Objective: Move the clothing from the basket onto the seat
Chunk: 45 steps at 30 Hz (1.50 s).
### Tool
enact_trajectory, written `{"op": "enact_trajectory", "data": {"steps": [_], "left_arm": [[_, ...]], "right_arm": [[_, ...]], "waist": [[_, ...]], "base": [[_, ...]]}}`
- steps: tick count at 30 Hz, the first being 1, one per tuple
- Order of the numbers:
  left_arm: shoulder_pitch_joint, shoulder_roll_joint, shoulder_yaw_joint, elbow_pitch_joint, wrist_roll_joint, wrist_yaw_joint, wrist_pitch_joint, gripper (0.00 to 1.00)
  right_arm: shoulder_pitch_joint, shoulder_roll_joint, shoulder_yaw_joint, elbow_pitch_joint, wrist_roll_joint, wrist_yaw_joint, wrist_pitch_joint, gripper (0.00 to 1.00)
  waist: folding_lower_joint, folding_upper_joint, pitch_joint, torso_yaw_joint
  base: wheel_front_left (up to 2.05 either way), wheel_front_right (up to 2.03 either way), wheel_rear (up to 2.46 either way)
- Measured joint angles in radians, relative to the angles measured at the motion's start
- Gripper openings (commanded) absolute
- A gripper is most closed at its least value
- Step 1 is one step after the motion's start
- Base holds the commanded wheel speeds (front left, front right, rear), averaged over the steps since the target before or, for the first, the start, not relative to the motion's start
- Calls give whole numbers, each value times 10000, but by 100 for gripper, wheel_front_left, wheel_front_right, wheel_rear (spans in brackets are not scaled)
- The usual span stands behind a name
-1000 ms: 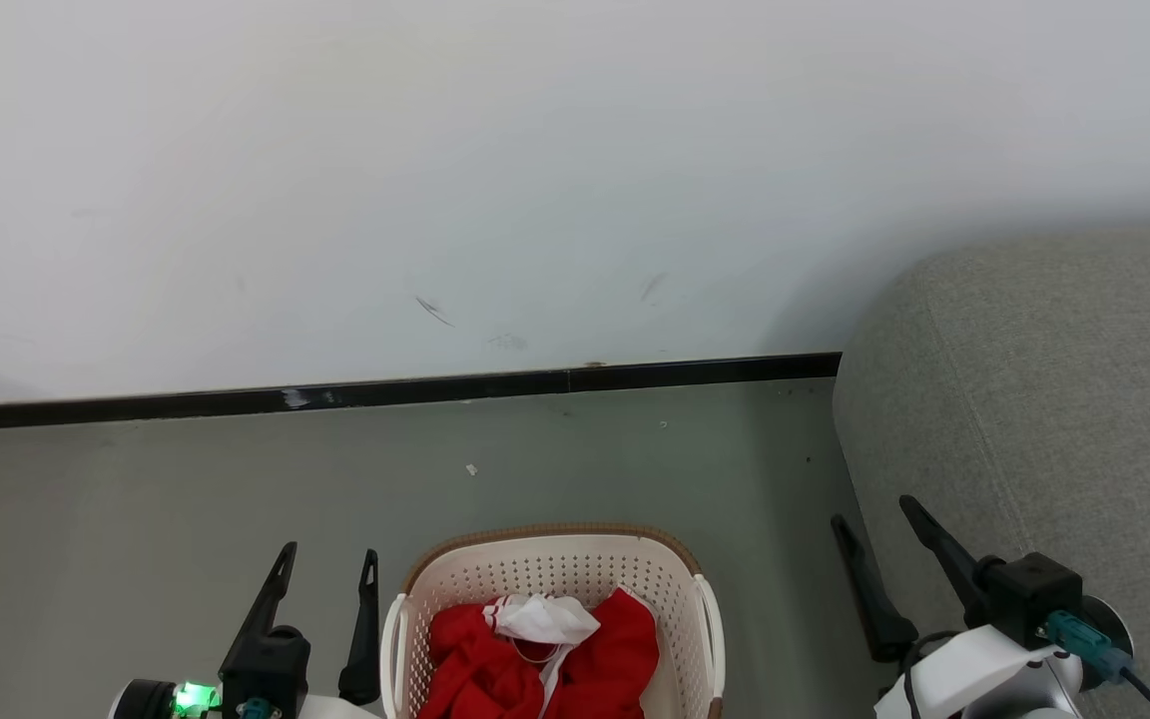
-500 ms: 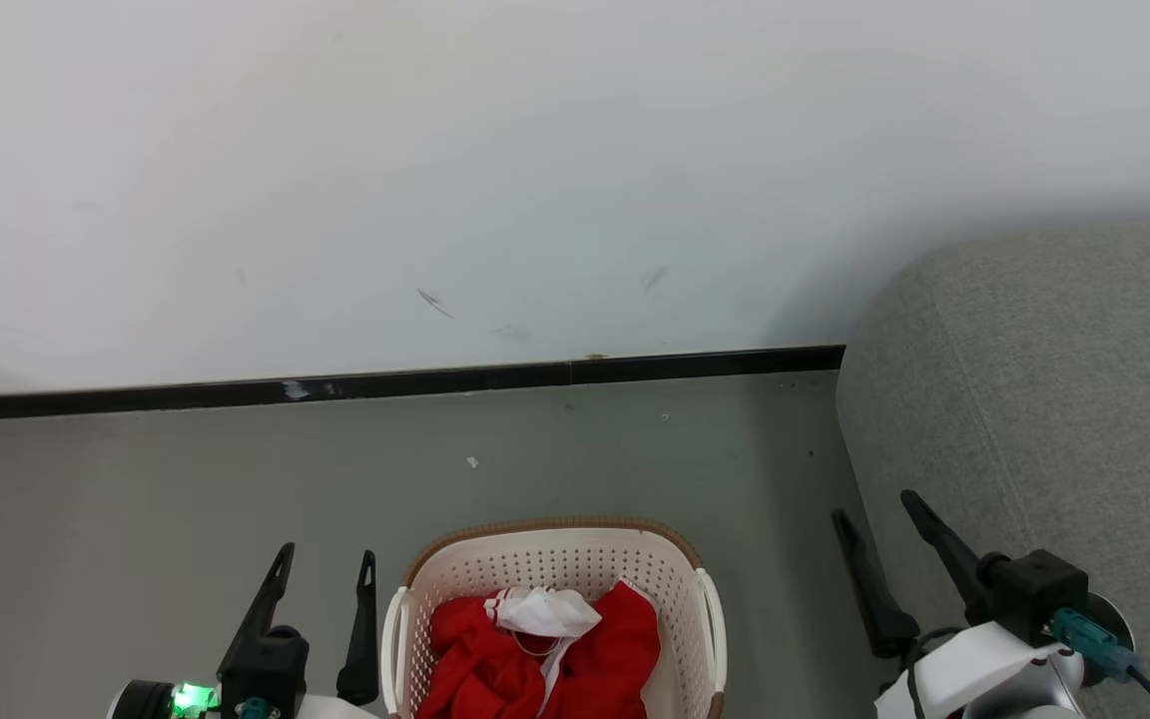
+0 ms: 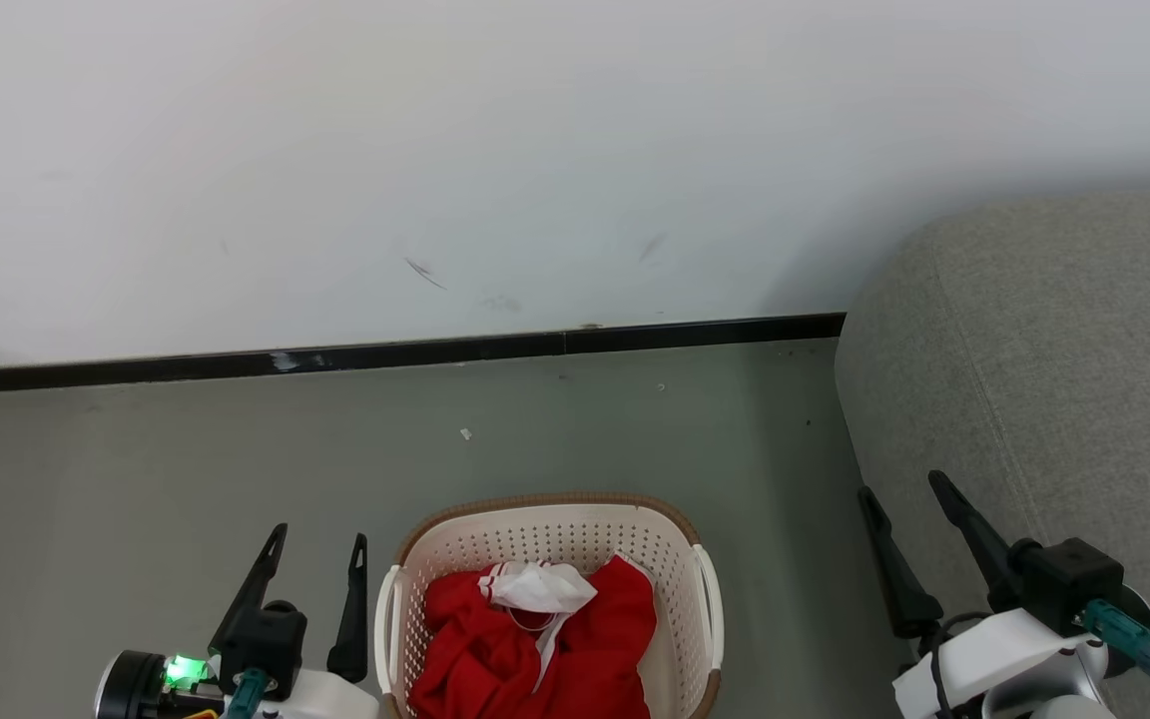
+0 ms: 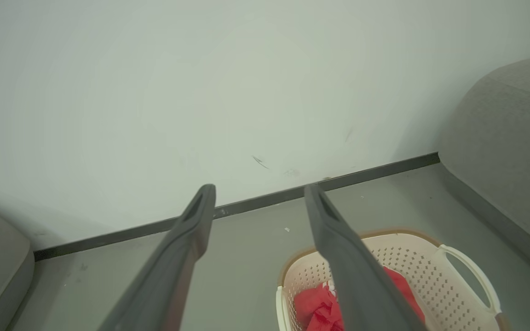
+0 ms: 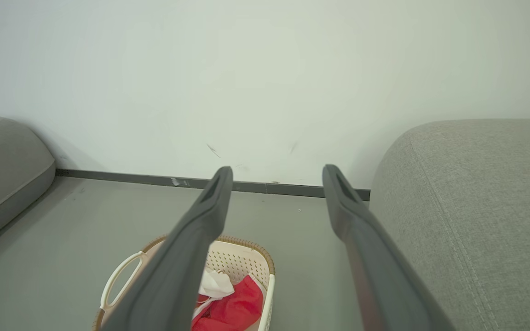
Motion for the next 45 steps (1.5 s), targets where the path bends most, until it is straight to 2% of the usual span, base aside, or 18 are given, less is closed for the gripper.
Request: {"op": "enact_trajectory", "data": {"steps": [21,34,45], "left_arm": [[-1612,-27,-1206,1666,738,-838,117,100],[-3231,2,-1818,2880,1386,-1415,523,100],[-4411,46,-1778,3868,1404,-1578,648,100]], "right_arm": [[-113,2,-61,-748,35,0,-10,100],[-1207,-2,-19,-1327,127,0,-10,100],[-2181,-6,19,-1609,134,0,-10,100]], "waist": [[0,0,1504,-337],[-1,0,2906,-685],[0,0,4216,-1047]], "base": [[0,0,0],[0,0,0],[0,0,0]]}}
